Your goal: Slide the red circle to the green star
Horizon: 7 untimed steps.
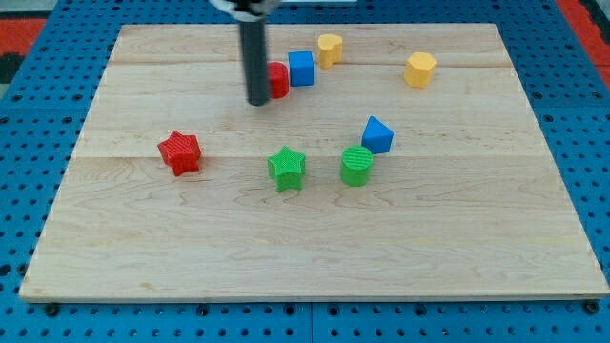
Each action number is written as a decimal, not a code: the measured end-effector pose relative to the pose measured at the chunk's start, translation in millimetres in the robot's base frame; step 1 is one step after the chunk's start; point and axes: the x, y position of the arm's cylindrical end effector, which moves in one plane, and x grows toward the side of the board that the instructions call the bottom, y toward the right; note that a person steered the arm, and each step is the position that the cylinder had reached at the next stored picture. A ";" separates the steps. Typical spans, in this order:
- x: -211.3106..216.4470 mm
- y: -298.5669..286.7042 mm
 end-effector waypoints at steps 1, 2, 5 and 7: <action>-37.8 -27.8; -55.7 30.5; 5.0 39.8; 103.1 103.1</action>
